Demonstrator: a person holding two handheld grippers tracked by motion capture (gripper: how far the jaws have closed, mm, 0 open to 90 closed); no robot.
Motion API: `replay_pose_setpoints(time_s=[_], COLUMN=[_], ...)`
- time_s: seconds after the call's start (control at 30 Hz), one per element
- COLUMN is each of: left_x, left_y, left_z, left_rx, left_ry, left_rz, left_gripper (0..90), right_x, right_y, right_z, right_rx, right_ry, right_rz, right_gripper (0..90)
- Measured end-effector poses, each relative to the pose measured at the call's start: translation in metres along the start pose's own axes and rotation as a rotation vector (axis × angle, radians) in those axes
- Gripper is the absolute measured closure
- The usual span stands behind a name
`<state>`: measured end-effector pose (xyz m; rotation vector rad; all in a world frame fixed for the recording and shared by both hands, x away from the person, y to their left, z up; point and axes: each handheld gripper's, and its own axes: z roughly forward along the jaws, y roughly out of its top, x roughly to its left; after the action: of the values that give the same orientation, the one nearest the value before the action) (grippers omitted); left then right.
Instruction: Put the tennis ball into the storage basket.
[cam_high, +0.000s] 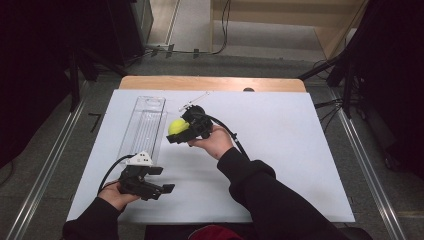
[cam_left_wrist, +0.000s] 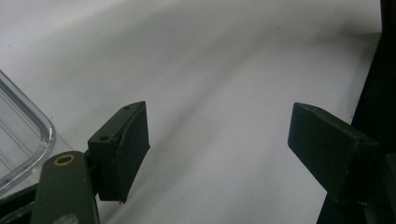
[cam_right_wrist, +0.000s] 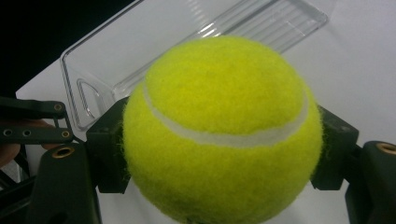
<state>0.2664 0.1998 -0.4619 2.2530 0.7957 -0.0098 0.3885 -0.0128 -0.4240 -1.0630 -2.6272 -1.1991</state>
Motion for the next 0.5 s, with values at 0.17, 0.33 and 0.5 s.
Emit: replay_pose_setpoints(time_s=[0.17,0.33,0.5], left_x=[0.000,0.000,0.000], left_y=[0.000,0.000,0.000], left_z=[0.000,0.000,0.000], left_rx=[-0.001,-0.002,0.000], left_ry=[0.000,0.000,0.000], left_rz=[0.000,0.001,0.000], left_gripper=[21.6,21.6,21.6], right_x=[0.001,0.002,0.003], right_y=[0.007,0.014,0.021], right_z=[0.002,0.004,0.006], right_rx=[-0.009,-0.006,-0.004], right_ry=[0.003,-0.002,-0.004], right_rz=[0.002,0.001,-0.004], right_gripper=[22.8,22.8,22.8])
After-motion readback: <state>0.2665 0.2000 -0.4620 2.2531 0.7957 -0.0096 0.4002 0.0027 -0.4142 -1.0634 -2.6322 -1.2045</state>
